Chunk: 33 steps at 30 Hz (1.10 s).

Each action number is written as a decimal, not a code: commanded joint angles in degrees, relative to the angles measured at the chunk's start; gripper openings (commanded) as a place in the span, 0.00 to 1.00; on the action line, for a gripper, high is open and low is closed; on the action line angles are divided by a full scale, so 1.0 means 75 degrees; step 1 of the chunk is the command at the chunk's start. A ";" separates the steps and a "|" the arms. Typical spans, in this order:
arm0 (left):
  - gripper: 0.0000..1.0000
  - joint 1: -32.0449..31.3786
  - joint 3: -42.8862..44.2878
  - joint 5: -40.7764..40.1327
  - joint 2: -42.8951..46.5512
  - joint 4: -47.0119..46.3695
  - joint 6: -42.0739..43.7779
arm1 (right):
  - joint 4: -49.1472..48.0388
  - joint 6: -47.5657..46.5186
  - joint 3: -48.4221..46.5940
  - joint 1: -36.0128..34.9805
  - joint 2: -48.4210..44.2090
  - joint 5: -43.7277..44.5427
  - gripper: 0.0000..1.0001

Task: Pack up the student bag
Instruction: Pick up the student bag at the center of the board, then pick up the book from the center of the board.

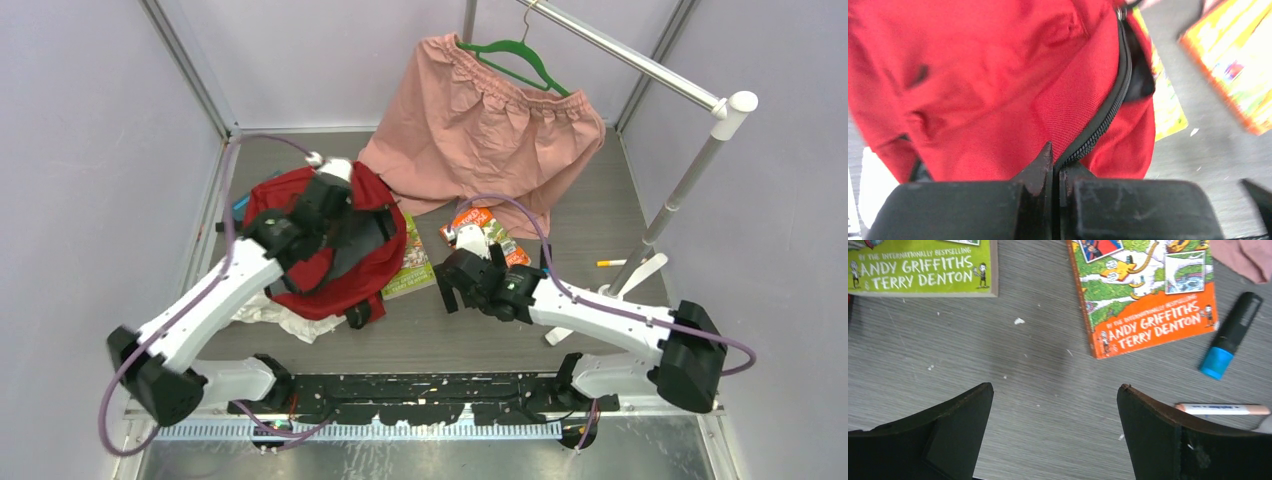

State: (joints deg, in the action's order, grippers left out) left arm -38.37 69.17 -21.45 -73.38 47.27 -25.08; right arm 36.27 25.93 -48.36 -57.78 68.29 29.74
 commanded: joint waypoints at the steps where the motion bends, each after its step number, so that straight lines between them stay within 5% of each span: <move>1: 0.00 0.0896 0.1075 -0.0316 0.1621 -0.0119 0.0539 | -0.0759 0.0733 -0.0638 -0.0020 0.0761 0.0009 1.00; 11: 0.00 0.1644 0.2098 0.0078 0.1148 0.0015 0.0853 | -0.2597 0.2534 -0.1254 0.0986 0.2898 -0.0874 1.00; 21: 0.00 0.1682 0.1944 0.0413 0.1154 -0.0100 0.0728 | -0.4253 0.2042 -0.1138 0.1557 0.3791 -0.3072 1.00; 26: 0.00 0.1716 0.1879 0.0650 0.1088 -0.0140 0.0587 | -0.4534 0.2295 -0.1121 0.1546 0.4218 -0.3209 0.98; 30: 0.00 0.1718 0.1707 0.0704 0.1135 -0.0248 0.0612 | -0.4658 0.2285 -0.1075 0.1541 0.4435 -0.3342 0.83; 33: 0.00 0.1718 0.1594 0.0752 0.1149 -0.0250 0.0576 | -0.4572 0.2275 -0.1068 0.1542 0.4440 -0.3233 0.39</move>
State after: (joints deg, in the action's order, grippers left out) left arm -25.85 81.58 -16.49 -66.32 48.97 -20.38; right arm 4.10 42.02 -56.18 -46.06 100.99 6.07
